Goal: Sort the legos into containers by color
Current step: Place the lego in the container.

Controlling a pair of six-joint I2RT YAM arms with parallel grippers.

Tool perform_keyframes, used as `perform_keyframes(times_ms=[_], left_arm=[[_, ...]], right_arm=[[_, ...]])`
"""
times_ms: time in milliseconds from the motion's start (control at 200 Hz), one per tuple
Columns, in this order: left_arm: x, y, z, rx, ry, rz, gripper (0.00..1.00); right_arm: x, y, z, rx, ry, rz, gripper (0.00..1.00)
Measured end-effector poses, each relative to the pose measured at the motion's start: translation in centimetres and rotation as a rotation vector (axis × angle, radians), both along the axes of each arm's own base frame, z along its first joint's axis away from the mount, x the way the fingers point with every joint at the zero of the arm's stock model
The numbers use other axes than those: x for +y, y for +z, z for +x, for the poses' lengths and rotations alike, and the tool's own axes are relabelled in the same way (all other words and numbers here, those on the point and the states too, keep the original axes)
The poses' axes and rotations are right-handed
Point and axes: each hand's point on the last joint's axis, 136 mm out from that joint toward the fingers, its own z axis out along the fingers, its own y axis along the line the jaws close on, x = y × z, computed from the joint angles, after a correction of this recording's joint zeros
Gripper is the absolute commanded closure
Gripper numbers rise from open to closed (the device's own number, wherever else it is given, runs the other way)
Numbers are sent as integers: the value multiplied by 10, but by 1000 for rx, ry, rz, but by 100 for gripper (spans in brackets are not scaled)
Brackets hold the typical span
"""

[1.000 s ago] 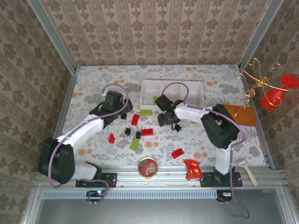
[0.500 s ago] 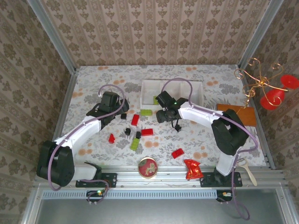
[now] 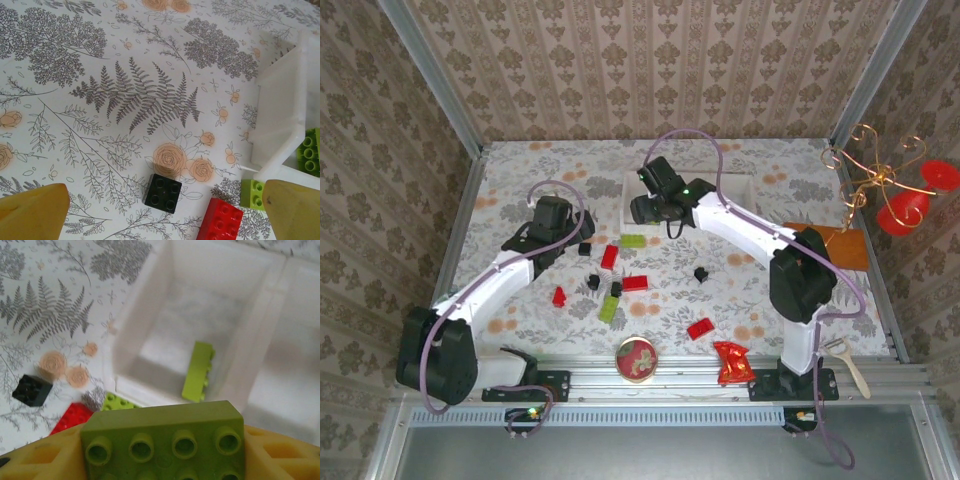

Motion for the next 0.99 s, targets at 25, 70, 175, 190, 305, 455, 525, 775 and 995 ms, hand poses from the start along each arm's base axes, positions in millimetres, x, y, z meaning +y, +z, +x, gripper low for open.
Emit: perform_keyframes(times_ms=[25, 70, 175, 190, 305, 455, 525, 775, 995], left_arm=[[0, 0, -1, 0, 0, 0, 0], [1, 0, -2, 0, 0, 0, 0], [4, -2, -4, 3, 4, 1, 0], [4, -3, -4, 3, 5, 1, 0], [7, -3, -5, 3, 11, 1, 0], [9, -4, -5, 6, 15, 0, 0], [11, -5, -5, 9, 21, 1, 0], [13, -6, -5, 11, 26, -1, 0], [12, -6, -5, 12, 22, -5, 0]], right_arm=[[2, -1, 3, -1, 3, -4, 46], [7, -4, 10, -3, 8, -12, 46], [14, -14, 23, 1, 13, -42, 46], [14, -15, 25, 1, 12, -47, 46], [19, -25, 36, 3, 18, -79, 46], [19, -35, 49, -5, 4, -115, 46], [17, -38, 53, -4, 0, -130, 45], [10, -46, 65, -7, -19, -158, 36], [9, -45, 66, -8, -13, -167, 30]])
